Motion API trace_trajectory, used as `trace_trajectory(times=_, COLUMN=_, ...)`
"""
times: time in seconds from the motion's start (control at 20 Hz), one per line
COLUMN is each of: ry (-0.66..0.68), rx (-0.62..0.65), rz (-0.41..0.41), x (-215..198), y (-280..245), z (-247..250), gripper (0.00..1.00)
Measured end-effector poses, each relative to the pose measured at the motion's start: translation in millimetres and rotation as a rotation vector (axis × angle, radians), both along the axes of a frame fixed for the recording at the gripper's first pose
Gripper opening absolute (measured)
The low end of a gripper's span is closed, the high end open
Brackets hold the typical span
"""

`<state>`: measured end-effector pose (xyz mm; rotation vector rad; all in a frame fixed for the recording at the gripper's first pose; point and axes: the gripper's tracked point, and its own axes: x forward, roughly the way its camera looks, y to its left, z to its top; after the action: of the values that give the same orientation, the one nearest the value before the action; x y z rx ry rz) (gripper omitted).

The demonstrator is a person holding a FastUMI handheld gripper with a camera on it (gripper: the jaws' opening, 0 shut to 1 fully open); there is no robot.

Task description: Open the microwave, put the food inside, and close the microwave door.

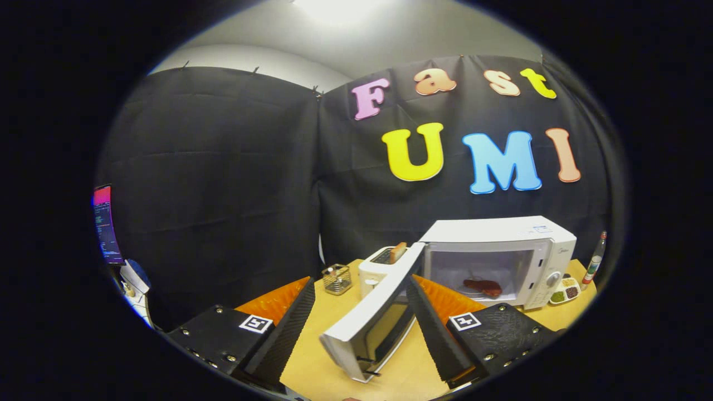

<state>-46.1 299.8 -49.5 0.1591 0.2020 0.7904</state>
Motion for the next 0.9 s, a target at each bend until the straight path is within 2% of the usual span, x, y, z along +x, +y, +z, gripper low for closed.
trace_trajectory(times=0.2, ry=0.026, rx=0.003, rz=0.128, x=-45.0, y=43.2, z=-3.6, gripper=0.98)
trace_trajectory(times=0.25, ry=0.033, rx=-0.003, rz=0.157, x=-54.0, y=52.9, z=-7.4, gripper=0.92)
trace_trajectory(times=0.3, ry=0.042, rx=-0.014, rz=0.184, x=-63.0, y=60.7, z=-13.4, gripper=0.79)
trace_trajectory(times=0.35, ry=0.044, rx=-0.028, rz=0.185, x=-66.7, y=64.9, z=-20.9, gripper=0.71)
trace_trajectory(times=0.4, ry=0.049, rx=-0.046, rz=0.180, x=-67.5, y=65.8, z=-28.6, gripper=0.42)
trace_trajectory(times=0.45, ry=0.056, rx=-0.063, rz=0.167, x=-65.5, y=66.0, z=-36.3, gripper=0.31)
trace_trajectory(times=0.5, ry=0.077, rx=-0.070, rz=0.170, x=-63.8, y=70.7, z=-45.2, gripper=0.15)
trace_trajectory(times=0.55, ry=0.123, rx=-0.068, rz=0.204, x=-67.1, y=77.8, z=-55.7, gripper=0.08)
trace_trajectory(times=0.6, ry=0.158, rx=-0.076, rz=0.213, x=-66.8, y=79.7, z=-67.9, gripper=0.09)
trace_trajectory(times=0.85, ry=0.245, rx=-0.127, rz=0.157, x=-43.1, y=61.3, z=-102.0, gripper=0.09)
trace_trajectory(times=0.9, ry=0.255, rx=-0.119, rz=0.171, x=-41.6, y=66.8, z=-105.4, gripper=0.04)
